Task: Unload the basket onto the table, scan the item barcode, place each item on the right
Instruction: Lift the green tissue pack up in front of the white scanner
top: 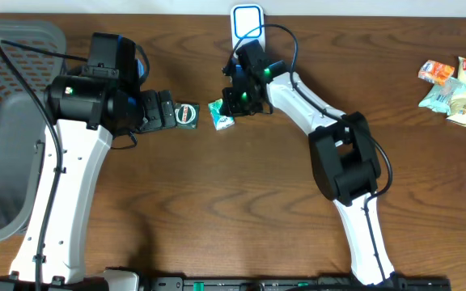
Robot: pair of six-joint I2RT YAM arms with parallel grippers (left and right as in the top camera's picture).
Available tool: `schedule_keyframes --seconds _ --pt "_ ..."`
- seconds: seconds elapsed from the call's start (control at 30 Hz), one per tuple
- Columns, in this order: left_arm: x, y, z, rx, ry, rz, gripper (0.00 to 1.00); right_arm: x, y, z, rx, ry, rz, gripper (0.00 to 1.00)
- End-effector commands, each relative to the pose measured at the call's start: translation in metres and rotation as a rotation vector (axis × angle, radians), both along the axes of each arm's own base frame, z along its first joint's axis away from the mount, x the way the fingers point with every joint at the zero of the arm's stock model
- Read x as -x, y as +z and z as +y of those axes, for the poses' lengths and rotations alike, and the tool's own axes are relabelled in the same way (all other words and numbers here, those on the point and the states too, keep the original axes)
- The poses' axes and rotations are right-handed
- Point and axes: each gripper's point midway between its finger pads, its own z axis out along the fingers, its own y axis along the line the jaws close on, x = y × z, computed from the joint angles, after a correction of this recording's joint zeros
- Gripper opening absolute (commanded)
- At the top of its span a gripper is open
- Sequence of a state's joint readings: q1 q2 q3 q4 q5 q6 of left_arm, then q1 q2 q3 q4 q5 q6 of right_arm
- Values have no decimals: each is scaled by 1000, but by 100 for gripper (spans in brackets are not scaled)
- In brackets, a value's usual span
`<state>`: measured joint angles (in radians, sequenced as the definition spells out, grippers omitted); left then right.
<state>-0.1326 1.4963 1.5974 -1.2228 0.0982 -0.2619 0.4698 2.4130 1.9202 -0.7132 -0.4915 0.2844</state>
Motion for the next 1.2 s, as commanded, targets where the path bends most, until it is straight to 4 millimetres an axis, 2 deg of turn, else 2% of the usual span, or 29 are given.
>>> schedule_keyframes --seconds 0.0,0.2,0.23,0.33,0.47,0.7,1.17 --pt "-1 1 2 -6 2 -3 98 -5 37 -11 -108 -9 7 1" --pt "-1 1 2 -6 2 -3 98 -15 121 -35 -364 73 -79 1" --pt "-1 1 2 -6 2 -3 98 -14 147 -46 -484 114 -95 1" --pt "-1 1 2 -6 2 -3 98 -12 174 -64 -651 160 -95 1" --pt "-1 1 2 -6 2 -3 98 -15 185 -89 -760 151 -74 1" --pt "-1 1 2 -6 2 -3 98 -12 213 -117 -958 207 -112 1" --pt "-1 1 2 -6 2 -3 98 -12 209 -112 -936 202 -104 1"
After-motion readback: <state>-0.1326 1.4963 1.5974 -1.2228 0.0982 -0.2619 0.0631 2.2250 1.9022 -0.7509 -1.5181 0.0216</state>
